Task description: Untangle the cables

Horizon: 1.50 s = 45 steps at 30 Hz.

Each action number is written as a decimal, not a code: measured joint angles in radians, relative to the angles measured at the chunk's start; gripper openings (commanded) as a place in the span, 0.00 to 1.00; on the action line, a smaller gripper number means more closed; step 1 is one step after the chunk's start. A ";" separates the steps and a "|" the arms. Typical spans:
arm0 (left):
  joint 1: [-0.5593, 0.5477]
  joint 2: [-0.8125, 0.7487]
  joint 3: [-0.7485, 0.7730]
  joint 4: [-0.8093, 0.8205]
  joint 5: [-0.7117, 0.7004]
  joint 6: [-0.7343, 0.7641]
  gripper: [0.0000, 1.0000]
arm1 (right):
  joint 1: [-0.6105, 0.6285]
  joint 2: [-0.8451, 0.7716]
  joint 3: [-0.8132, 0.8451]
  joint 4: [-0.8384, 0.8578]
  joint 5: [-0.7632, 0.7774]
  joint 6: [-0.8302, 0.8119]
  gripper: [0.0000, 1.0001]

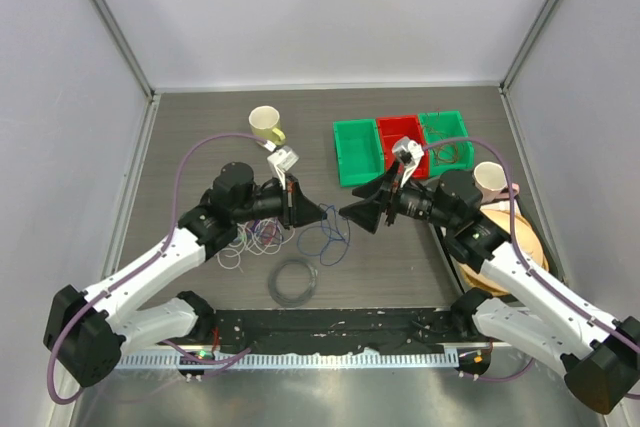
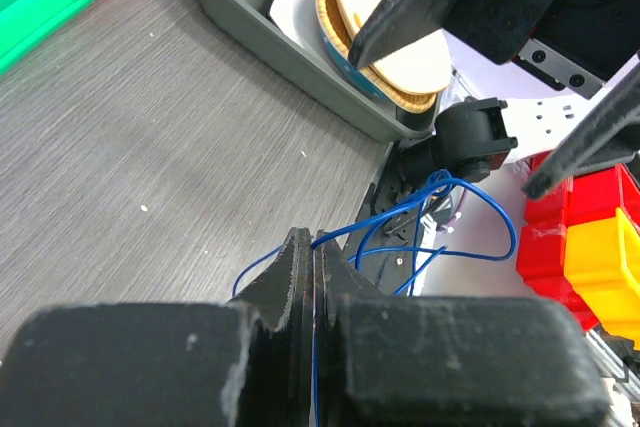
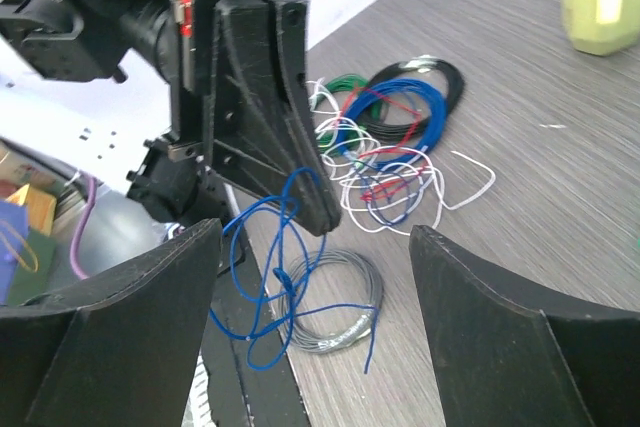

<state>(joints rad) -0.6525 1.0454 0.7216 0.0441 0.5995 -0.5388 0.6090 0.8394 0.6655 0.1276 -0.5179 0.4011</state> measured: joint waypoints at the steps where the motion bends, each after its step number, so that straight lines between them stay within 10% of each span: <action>1: 0.000 -0.002 0.000 0.000 0.000 0.001 0.00 | 0.001 0.010 0.000 0.018 -0.031 -0.007 0.81; 12: 0.000 -0.001 0.000 -0.015 -0.012 0.022 0.00 | 0.067 0.111 0.001 0.089 -0.123 -0.035 0.80; 14: 0.000 0.002 0.000 -0.018 -0.014 0.024 0.00 | 0.087 0.142 0.013 0.065 -0.107 -0.044 0.55; 16: 0.000 0.007 0.000 -0.023 -0.020 0.024 0.00 | 0.110 0.176 0.032 0.036 -0.082 -0.065 0.01; 19: 0.000 0.013 0.003 -0.046 -0.045 0.029 0.07 | 0.148 0.221 0.068 -0.027 -0.003 -0.090 0.01; 20: 0.000 0.013 0.003 -0.055 -0.053 0.030 0.19 | 0.158 0.227 0.076 -0.045 0.028 -0.093 0.01; 21: 0.000 0.013 0.004 -0.062 -0.060 0.032 0.55 | 0.164 0.228 0.081 -0.060 0.059 -0.095 0.01; 25: 0.000 0.005 0.003 -0.086 -0.085 0.046 0.97 | 0.169 0.211 0.097 -0.108 0.256 -0.100 0.01; 35: 0.000 -0.167 -0.010 -0.127 -0.249 0.008 1.00 | 0.033 0.266 0.245 -0.213 0.817 -0.113 0.01; 45: 0.000 -0.198 -0.085 -0.287 -0.490 -0.063 1.00 | -0.240 0.600 0.446 -0.045 0.929 -0.142 0.01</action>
<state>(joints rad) -0.6525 0.8478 0.6361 -0.2428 0.1093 -0.6014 0.3695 1.4391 1.1114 0.0822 0.4110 0.2596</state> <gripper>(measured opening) 0.996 0.067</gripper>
